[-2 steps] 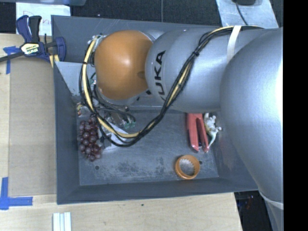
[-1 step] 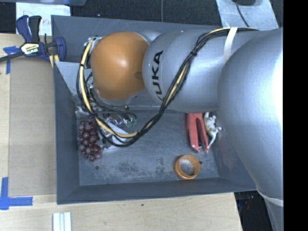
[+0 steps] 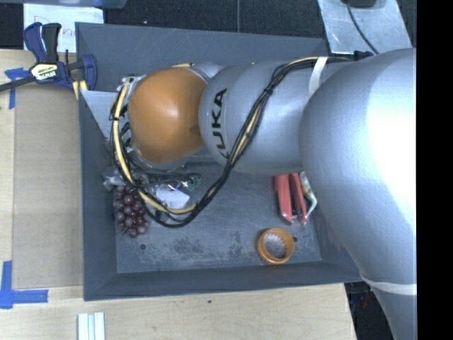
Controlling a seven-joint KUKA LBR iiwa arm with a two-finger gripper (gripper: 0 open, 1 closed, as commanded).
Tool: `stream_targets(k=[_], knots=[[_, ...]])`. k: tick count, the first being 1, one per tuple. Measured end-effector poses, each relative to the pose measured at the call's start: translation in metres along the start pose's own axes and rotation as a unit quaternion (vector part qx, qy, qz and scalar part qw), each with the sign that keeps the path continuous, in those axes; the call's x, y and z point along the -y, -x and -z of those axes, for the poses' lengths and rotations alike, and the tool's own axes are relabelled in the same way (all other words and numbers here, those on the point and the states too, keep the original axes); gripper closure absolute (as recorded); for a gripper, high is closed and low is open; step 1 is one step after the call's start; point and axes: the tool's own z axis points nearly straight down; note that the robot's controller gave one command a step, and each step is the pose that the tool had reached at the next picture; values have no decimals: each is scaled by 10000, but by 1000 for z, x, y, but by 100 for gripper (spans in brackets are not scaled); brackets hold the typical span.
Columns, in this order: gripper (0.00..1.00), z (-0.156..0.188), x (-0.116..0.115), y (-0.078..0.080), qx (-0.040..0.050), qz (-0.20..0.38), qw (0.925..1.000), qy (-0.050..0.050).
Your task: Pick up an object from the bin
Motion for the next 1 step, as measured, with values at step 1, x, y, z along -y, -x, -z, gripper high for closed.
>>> stream_targets(k=[1], knots=[[100,-22,8,-1,-12,1302,9915,24]])
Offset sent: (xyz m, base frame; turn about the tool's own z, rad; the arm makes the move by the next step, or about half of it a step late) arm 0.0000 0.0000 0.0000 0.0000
